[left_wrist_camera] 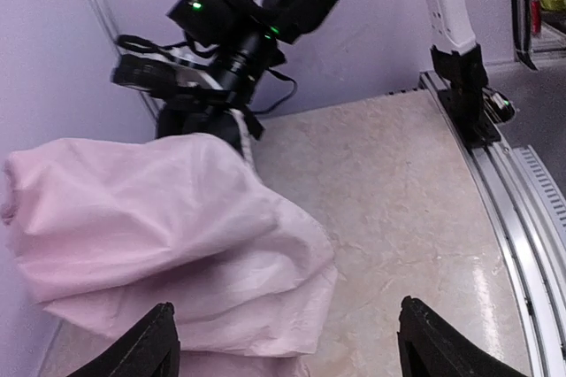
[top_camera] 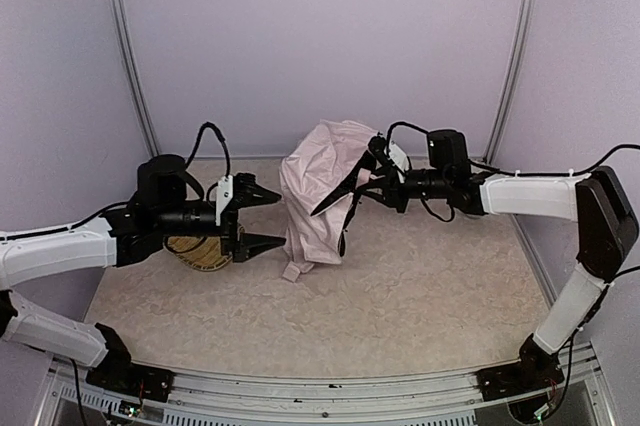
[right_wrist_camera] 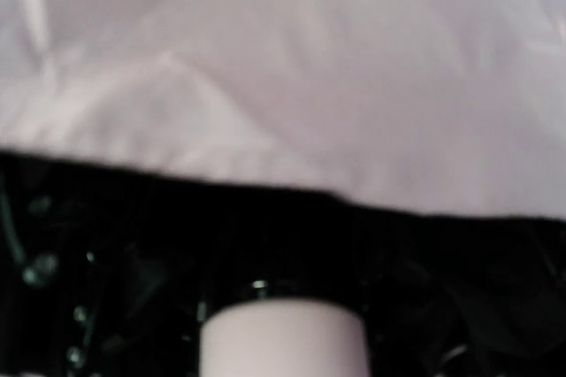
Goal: Put away the umbrella
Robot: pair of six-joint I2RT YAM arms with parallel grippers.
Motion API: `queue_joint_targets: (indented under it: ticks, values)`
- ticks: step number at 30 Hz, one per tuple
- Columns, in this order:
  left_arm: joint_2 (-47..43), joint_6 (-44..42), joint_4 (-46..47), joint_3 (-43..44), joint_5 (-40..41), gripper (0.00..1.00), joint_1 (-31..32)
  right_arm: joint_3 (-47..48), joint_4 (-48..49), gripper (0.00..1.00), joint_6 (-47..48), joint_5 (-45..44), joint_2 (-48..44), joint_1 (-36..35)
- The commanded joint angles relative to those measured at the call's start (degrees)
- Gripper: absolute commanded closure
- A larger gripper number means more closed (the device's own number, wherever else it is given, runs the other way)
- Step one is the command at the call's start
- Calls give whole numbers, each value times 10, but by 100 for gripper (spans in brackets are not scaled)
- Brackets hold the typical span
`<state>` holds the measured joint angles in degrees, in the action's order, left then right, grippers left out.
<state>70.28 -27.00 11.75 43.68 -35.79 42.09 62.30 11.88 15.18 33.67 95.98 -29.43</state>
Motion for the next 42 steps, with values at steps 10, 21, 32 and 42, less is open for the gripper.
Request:
queue_joint_targets:
  ticks: [10, 21, 32, 42]
  values:
    - [159, 149, 324, -99, -87, 16, -112, 82, 14, 100, 63, -5, -88, 23]
    - [295, 140, 374, -2, -62, 11, -115, 194, -57, 100, 57, 81, -109, 25]
    - [308, 159, 406, 3, -137, 16, -105, 287, -124, 100, 74, 126, -104, 25]
    - [316, 76, 285, 35, -164, 100, -92, 304, -145, 100, 66, 175, -116, 25]
